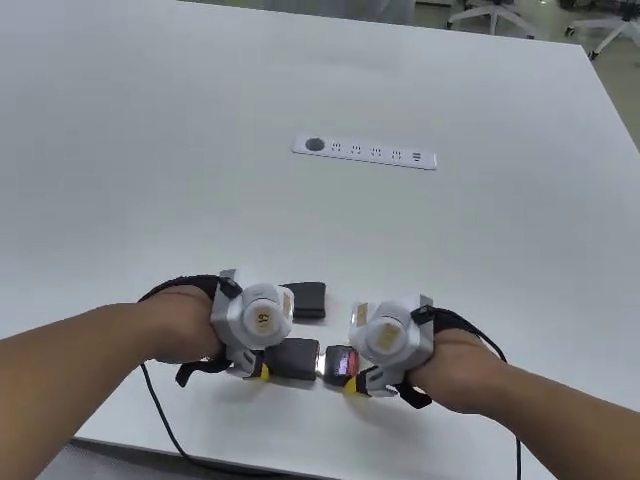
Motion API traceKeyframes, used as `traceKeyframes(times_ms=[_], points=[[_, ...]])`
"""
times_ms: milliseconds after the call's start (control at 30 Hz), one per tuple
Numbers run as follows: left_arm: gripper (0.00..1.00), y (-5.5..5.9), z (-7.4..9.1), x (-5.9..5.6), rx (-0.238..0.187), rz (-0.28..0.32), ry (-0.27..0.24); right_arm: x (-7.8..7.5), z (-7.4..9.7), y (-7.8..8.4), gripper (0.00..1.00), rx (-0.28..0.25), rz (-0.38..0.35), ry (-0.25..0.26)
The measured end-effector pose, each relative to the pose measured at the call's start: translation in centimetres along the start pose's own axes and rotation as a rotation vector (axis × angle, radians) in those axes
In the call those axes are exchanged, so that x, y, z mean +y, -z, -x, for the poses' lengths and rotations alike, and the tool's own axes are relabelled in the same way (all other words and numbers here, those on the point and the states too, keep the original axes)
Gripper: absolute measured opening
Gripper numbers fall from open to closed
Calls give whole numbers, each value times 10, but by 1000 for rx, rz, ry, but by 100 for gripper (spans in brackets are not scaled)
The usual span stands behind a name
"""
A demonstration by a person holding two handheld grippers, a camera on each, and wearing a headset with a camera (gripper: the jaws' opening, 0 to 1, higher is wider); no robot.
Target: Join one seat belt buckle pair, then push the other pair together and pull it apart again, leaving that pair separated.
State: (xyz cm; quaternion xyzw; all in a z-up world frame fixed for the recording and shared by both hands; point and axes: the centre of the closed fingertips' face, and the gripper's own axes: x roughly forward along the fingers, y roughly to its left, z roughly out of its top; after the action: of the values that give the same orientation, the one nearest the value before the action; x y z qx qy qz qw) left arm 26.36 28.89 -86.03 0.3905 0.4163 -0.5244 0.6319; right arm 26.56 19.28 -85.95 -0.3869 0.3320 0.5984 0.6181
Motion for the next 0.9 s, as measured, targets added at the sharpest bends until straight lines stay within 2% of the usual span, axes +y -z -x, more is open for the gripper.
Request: traceKeyframes(times_ms=[67,133,233,333,433,567,667,833,900], points=[[36,-2,6,2,-28,39,-12,2,5,-5,42,-34,-57,-13],[37,-5,14,4,-50,39,-25,-1,13,-10,42,-60,-55,7],[39,-9,25,8,-68,50,-32,-1,23,-15,40,-89,-80,2],[39,-12,32,14,-78,47,-38,-1,30,-13,39,-89,-53,3],[40,-22,38,25,-113,64,-50,-2,35,-8,39,-81,-32,7],[43,-28,39,40,-123,67,-72,-11,43,3,39,-69,-36,26],[43,-28,36,45,-109,57,-77,-21,49,17,39,-54,-50,44],[43,-34,33,57,-111,53,-82,-41,63,47,39,-8,-71,75],[43,-36,32,58,-109,58,-73,-47,68,59,39,12,-77,83]])
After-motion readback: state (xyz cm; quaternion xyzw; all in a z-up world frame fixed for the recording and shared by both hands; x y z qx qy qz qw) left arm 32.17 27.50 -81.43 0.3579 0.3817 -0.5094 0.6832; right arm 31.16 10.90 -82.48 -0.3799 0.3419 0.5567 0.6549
